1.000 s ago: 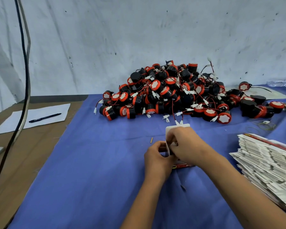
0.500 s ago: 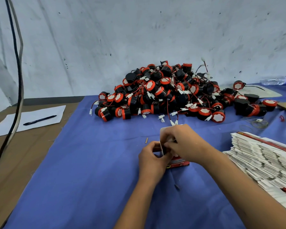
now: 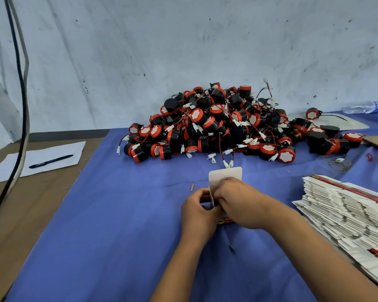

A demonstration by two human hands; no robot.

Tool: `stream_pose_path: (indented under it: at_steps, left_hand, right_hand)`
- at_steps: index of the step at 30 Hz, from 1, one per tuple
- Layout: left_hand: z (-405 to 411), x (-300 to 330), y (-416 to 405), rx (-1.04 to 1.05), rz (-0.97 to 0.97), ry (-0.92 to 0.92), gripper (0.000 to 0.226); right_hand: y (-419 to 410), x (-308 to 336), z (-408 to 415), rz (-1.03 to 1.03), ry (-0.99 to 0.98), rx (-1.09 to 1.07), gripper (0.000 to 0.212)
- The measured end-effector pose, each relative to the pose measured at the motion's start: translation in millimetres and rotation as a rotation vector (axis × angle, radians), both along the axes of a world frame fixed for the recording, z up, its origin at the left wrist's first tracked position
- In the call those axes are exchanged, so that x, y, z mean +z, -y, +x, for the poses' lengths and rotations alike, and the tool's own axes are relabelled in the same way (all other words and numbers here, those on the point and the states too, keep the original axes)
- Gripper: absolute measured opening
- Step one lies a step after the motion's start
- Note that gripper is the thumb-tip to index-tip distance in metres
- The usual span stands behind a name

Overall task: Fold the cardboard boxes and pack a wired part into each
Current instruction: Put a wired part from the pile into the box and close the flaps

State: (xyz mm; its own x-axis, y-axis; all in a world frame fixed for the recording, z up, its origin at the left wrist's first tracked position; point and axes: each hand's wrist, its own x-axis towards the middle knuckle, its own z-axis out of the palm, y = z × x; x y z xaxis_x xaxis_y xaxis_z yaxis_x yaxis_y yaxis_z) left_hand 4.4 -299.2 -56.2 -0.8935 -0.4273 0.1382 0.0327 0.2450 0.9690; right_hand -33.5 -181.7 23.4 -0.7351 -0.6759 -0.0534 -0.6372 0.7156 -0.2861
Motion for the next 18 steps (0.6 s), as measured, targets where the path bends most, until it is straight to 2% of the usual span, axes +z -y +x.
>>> stream_pose_path:
  at_steps: [3,5,8,11,14,16,18]
  left_hand:
    - [0,1,-1,-0.005,0.013,0.011,0.021]
    - [1,2,-2,-0.018,0.037,0.006,0.022]
    - [2,2,-3,-0.019,0.074,0.02,0.023]
    - [2,0,-3,-0.015,0.032,0.004,0.02]
    - [3,-1,0,-0.039,0.012,-0.014,0.016]
    - [4,-1,4,-0.12,0.018,-0.004,0.016]
    - [7,2,10,-0.235,0.032,0.002,0.02]
  right_hand:
    - [0,6,4,0.106,0.045,0.02,0.026]
    - [2,6,7,0.161,0.008,0.02,0.025]
    - [2,0,11,0.156,-0.038,-0.004,0.026]
    - [-1,-1,7,0.057,-0.086,0.003,0.021]
    - [-1,4,-1,-0.132,-0.133,-0.002,0.017]
    - [-2,4,-4,-0.254,-0.123,-0.05,0.016]
    - [-3,3,-3,-0.289,-0.134,-0.06,0.018]
